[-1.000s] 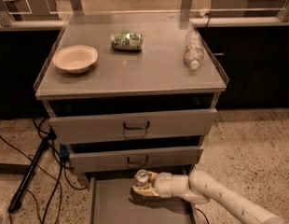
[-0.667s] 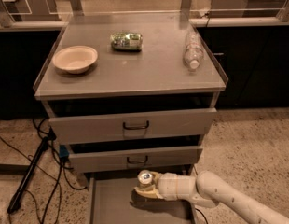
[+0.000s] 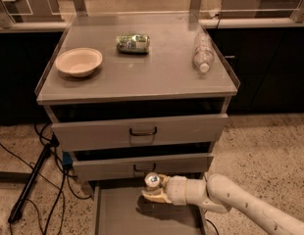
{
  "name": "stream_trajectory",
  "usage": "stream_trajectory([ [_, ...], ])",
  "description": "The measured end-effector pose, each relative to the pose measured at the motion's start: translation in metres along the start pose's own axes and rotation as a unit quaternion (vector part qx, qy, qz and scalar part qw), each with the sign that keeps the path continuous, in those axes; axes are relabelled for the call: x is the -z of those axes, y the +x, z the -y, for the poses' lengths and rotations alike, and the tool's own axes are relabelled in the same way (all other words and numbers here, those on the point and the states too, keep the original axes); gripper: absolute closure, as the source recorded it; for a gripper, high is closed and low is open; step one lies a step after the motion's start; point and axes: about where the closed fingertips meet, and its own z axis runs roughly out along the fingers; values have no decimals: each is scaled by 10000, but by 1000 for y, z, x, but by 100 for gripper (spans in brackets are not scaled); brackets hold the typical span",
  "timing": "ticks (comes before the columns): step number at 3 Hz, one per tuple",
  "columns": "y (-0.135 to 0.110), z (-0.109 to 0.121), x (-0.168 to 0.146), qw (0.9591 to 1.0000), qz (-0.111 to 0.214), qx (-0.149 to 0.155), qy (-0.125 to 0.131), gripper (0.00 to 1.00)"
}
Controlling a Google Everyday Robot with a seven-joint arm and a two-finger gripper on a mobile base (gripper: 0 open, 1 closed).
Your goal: Pick redbull can from bottom drawer and place on counter
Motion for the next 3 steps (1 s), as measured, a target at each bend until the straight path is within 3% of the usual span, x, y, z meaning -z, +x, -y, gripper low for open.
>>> stream_trajectory([
  [1, -28, 11, 9, 10000, -76, -6, 45, 100],
  [2, -89, 28, 35, 9997, -57, 202, 95, 100],
  [3, -83, 25, 30, 9998, -96, 167, 42, 100],
])
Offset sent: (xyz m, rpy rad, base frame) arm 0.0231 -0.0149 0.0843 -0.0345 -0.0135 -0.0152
